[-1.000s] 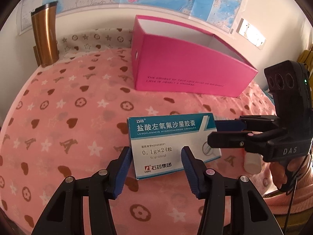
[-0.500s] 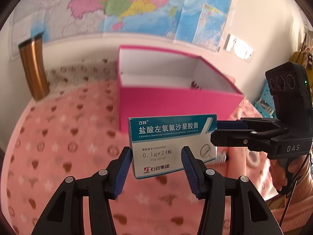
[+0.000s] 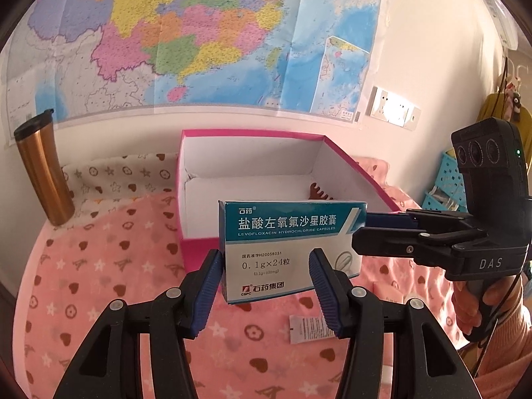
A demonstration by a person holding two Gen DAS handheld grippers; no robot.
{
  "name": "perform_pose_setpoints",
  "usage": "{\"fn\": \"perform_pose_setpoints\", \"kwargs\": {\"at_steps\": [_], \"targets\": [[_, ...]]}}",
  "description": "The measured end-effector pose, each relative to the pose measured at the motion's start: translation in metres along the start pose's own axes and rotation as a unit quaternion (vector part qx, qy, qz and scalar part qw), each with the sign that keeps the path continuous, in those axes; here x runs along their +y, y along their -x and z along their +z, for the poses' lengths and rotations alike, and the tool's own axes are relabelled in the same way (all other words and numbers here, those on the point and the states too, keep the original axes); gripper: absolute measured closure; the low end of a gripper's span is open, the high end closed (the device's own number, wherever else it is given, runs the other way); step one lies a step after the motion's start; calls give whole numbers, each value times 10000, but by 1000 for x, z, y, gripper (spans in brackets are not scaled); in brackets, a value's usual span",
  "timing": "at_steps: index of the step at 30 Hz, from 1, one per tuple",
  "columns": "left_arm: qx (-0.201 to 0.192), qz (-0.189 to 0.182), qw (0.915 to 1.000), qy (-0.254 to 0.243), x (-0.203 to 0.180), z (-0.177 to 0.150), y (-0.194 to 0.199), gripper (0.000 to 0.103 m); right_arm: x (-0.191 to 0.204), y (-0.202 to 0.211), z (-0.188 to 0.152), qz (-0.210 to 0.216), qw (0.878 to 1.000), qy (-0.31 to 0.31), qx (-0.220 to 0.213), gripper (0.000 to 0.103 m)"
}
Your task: Organize rigid objects
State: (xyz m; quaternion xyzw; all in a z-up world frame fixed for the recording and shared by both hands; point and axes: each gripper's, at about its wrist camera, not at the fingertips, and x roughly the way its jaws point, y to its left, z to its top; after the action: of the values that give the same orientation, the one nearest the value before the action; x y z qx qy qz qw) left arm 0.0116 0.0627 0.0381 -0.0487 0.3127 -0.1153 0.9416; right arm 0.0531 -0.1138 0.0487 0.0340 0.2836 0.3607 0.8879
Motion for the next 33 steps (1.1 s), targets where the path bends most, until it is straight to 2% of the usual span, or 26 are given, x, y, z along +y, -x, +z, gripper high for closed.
{"fn": "perform_pose_setpoints", "kwargs": {"at_steps": [33], "targets": [[-105,-60,9998,-167,-9,34,-20,49,-30,7,32,-143,9994,-196,-233,55]]}}
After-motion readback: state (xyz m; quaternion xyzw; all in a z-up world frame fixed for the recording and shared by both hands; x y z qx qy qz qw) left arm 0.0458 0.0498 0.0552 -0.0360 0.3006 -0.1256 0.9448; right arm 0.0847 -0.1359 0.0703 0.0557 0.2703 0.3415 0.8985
